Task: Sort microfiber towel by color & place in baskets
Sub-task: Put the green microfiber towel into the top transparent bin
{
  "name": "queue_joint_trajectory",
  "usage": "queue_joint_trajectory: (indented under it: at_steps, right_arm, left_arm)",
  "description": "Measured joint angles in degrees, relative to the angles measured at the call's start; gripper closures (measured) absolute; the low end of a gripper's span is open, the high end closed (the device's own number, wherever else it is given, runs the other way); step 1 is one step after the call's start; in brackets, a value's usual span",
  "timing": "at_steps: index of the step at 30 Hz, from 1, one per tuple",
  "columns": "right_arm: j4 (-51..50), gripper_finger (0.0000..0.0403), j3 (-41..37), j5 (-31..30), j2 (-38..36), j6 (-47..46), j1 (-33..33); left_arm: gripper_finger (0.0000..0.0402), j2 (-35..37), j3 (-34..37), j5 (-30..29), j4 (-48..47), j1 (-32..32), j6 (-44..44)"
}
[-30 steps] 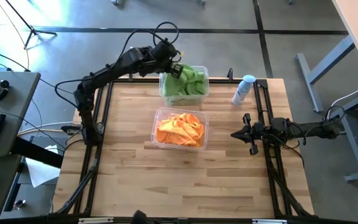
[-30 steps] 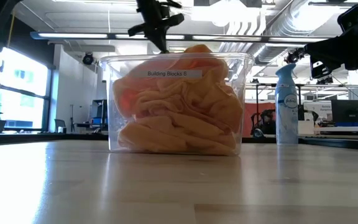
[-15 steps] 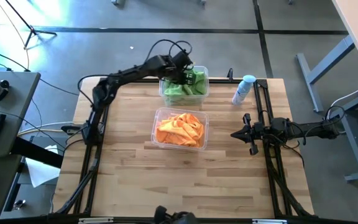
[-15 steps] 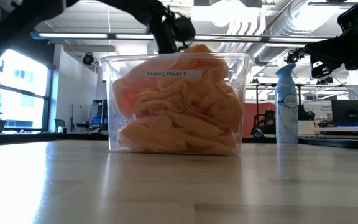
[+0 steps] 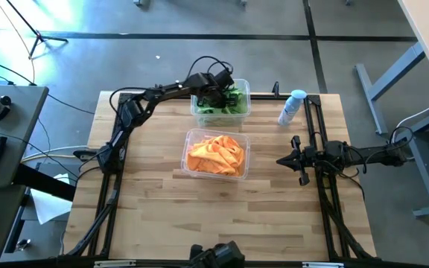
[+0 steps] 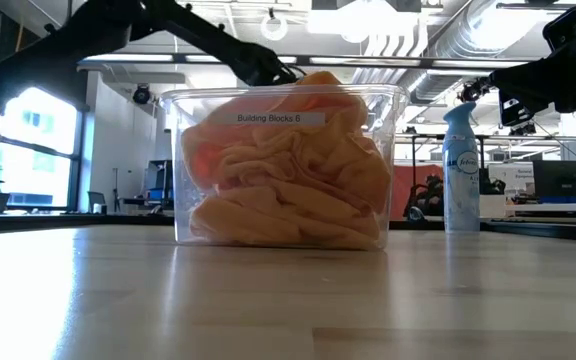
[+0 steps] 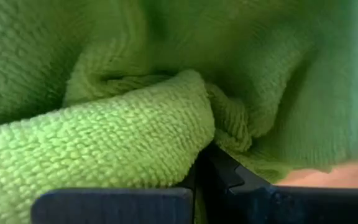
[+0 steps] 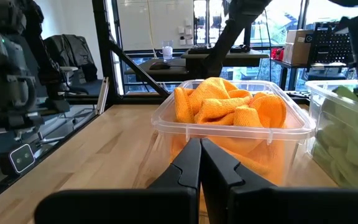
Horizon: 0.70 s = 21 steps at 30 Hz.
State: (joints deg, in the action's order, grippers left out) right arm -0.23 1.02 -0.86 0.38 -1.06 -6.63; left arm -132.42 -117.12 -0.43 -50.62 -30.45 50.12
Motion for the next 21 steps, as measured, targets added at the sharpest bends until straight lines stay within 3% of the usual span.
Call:
queue_joint_trajectory:
  at_steps: [11, 15, 21]
  right_arm:
    - [0.00, 0.0402, 0.00, 0.02, 0.00, 0.02, 0.00]
    - [0.00, 0.0402, 0.00, 0.01, 0.00, 0.01, 0.00]
    - [0.00, 0.0402, 0.00, 0.00, 0.00, 0.00, 0.00]
  left_arm:
    - [0.0401, -3.49, -0.13, 0.88, 1.84, 0.04, 1.84]
    - [0.0399, -3.60, -0.13, 1.62, 2.84, 0.04, -1.80]
    - [0.0364, -3.69, -0.04, 4.73, 4.23, -0.02, -6.02]
